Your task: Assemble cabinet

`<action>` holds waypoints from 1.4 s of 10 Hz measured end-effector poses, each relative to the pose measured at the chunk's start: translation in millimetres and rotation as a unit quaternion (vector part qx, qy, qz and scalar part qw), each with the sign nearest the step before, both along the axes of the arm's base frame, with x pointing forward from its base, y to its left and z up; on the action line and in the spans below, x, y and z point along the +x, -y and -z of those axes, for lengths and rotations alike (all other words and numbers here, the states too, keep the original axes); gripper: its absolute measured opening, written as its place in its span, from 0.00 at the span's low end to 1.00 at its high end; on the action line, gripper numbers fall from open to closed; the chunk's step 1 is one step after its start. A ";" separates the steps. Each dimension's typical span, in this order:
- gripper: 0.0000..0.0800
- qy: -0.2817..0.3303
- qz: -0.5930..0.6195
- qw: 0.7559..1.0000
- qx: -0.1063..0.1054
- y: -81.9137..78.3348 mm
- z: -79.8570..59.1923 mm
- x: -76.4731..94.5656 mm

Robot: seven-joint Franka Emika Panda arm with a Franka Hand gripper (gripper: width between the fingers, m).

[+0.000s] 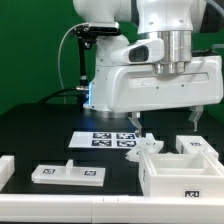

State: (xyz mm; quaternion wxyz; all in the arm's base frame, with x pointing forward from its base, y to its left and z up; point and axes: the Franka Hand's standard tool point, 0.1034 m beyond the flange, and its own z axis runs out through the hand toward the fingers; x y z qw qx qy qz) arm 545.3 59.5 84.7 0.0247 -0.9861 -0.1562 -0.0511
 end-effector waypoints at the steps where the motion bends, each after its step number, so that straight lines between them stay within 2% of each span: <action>1: 1.00 -0.001 -0.011 1.000 -0.002 0.2 0.8 -0.4; 4: 1.00 0.006 -0.160 0.987 -0.027 8.3 -0.2 -0.7; 6: 1.00 0.013 -0.304 0.951 -0.057 10.4 0.2 -20.7; 7: 1.00 0.025 -0.291 0.955 -0.058 17.2 0.6 -25.6; 10: 1.00 0.015 -0.297 0.953 -0.060 19.3 3.0 -29.8; 12: 1.00 -0.023 -0.283 0.957 -0.063 7.7 10.5 -57.2; 13: 1.00 -0.011 -0.281 0.957 -0.067 3.9 17.4 -69.5; 14: 1.00 0.003 -0.278 0.958 -0.071 7.8 23.7 -79.1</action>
Offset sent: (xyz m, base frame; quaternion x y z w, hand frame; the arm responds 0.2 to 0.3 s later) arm -0.0079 -0.0009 0.0051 0.0281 0.0021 -0.2868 0.9576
